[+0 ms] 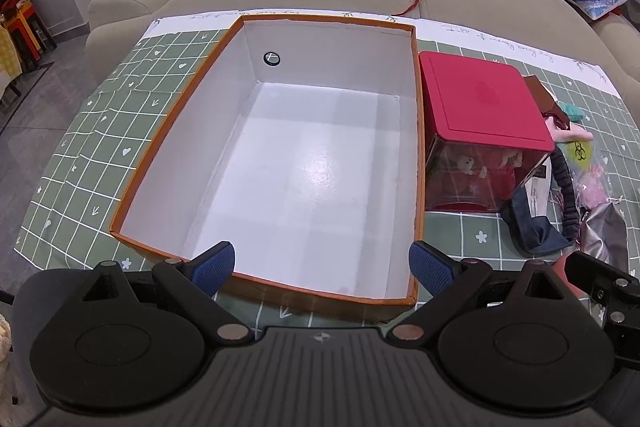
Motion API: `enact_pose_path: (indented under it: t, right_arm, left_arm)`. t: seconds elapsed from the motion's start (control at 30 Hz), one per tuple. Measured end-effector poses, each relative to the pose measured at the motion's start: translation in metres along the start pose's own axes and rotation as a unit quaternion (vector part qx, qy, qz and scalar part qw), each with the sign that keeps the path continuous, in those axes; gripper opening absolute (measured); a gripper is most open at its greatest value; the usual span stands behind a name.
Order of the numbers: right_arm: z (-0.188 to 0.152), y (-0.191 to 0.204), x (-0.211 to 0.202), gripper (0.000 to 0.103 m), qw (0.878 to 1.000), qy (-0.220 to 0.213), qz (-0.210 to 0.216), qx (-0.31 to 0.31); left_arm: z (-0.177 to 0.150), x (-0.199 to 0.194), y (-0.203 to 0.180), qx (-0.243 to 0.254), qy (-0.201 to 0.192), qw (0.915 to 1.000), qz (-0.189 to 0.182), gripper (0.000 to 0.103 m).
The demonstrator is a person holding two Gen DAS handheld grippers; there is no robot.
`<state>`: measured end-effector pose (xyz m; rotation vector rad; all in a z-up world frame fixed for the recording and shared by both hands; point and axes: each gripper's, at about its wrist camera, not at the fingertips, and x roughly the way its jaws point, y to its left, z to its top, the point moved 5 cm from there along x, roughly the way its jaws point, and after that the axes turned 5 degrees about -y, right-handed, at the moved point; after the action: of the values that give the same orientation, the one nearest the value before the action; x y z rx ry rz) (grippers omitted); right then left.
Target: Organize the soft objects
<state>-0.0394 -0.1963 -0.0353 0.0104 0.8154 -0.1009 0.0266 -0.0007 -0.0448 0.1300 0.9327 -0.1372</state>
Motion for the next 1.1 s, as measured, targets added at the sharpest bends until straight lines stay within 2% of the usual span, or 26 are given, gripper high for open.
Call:
enact_pose_path:
  t: [1.1]
  right_arm:
    - [-0.0001,0.0006,0.0015,0.100,1.000,0.004,-0.001,-0.002]
  left_arm:
    - [0.0002,-0.0014,-0.0029,0.009,-0.008,0.9999,0.004,0.103]
